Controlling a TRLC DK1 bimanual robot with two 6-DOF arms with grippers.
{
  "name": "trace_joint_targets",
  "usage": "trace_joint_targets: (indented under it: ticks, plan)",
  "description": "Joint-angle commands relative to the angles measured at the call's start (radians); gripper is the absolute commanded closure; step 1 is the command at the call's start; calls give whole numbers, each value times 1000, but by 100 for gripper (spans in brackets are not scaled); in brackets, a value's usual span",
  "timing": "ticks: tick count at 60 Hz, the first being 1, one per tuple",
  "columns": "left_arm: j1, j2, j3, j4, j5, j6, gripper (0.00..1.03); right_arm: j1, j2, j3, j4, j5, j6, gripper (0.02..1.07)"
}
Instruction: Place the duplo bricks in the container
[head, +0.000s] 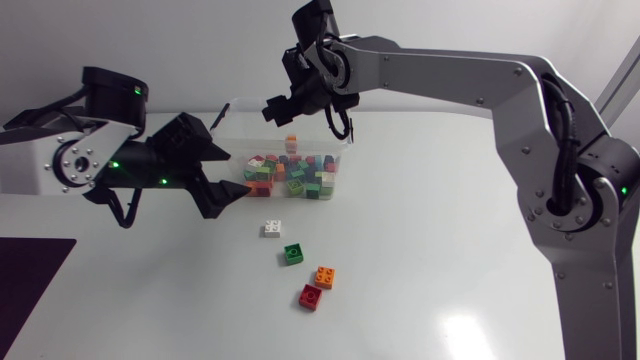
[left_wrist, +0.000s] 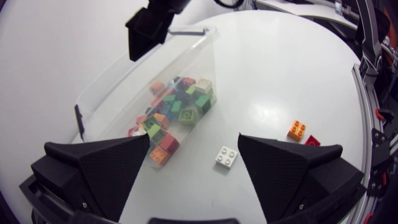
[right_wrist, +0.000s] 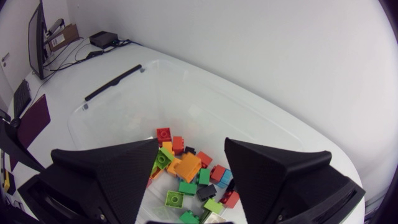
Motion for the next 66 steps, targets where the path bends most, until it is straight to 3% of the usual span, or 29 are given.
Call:
trace_joint_targets:
  ticks: [1,19,31,44,55,66]
  plan:
    - [-6,92,-23,-12,16,111,5,-9,-31,6,-22,10,-12,7]
    - [-9,296,15,9,27,287,6,-9,-355,-359,14,0,-82,7]
    - [-12,398,78,9,55,341,6,-6,-520,-614,30,-86,-105,7]
    - [-34,501,166,-11,75,371,6,22,-594,-808,30,-122,-127,7]
    - [-49,569,236,-92,98,420,7,55,-592,-913,34,-160,-185,7]
    - [-54,612,285,-175,128,462,21,97,-525,-956,59,-246,-285,7]
